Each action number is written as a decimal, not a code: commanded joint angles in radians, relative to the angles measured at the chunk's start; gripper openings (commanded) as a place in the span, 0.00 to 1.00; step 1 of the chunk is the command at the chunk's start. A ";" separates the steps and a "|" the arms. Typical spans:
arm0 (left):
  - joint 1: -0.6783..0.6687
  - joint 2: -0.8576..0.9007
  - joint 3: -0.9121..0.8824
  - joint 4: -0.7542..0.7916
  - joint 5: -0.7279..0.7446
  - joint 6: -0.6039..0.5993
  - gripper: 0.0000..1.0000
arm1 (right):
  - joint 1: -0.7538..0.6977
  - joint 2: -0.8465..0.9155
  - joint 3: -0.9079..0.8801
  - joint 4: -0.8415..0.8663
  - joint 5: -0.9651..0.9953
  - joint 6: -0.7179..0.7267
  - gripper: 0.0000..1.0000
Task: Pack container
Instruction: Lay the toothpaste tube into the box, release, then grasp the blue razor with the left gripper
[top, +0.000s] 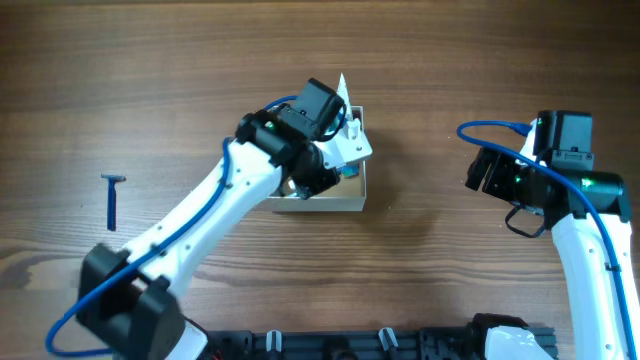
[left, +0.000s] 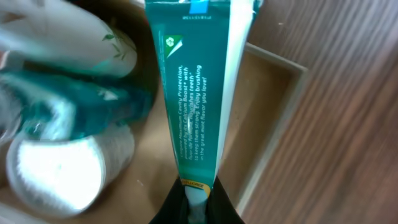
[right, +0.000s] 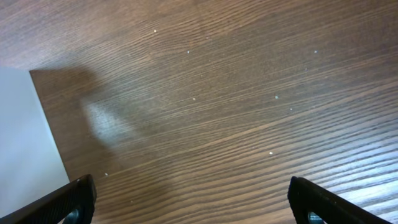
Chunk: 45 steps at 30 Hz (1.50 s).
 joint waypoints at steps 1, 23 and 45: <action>0.016 0.095 -0.005 0.046 -0.028 0.052 0.04 | -0.004 0.004 -0.002 0.002 -0.005 -0.006 1.00; 0.265 -0.192 0.000 -0.083 -0.161 -0.351 1.00 | -0.004 0.004 -0.002 0.002 -0.005 -0.010 1.00; 1.136 0.330 -0.121 0.141 -0.111 -0.584 0.96 | -0.004 0.004 -0.002 0.002 -0.005 -0.010 1.00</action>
